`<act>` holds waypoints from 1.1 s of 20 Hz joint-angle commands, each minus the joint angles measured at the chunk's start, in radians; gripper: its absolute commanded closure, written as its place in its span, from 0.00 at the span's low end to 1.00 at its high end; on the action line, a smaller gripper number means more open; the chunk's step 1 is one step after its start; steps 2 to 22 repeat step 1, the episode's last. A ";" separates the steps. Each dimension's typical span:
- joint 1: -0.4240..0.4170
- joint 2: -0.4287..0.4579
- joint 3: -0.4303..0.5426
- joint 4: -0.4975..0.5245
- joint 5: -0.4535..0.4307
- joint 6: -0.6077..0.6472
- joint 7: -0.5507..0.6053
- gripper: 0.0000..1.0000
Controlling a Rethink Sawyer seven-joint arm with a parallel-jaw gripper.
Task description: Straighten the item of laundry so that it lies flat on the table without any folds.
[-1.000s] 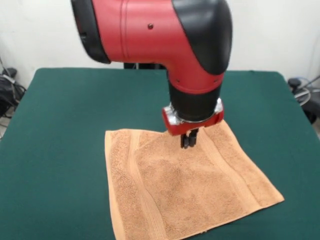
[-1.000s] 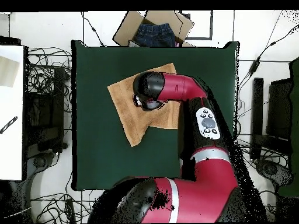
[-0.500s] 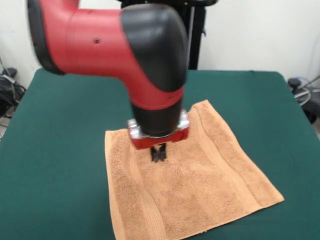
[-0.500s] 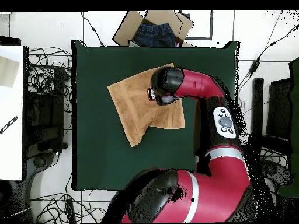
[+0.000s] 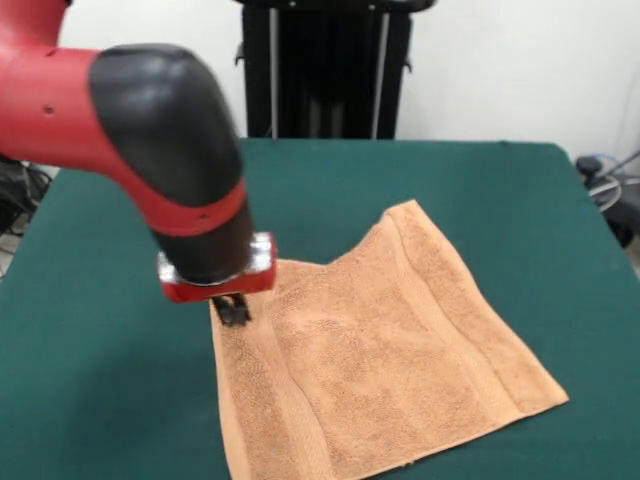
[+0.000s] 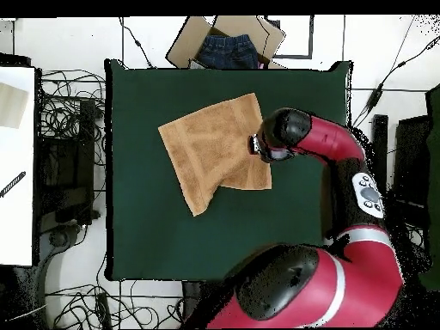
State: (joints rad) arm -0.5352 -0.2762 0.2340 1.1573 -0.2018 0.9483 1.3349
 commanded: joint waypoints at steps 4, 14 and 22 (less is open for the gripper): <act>-0.024 0.034 0.074 0.108 -0.015 -0.064 -0.020 1.00; -0.024 0.034 0.074 0.108 -0.015 -0.064 -0.020 1.00; -0.024 0.034 0.074 0.108 -0.015 -0.064 -0.020 1.00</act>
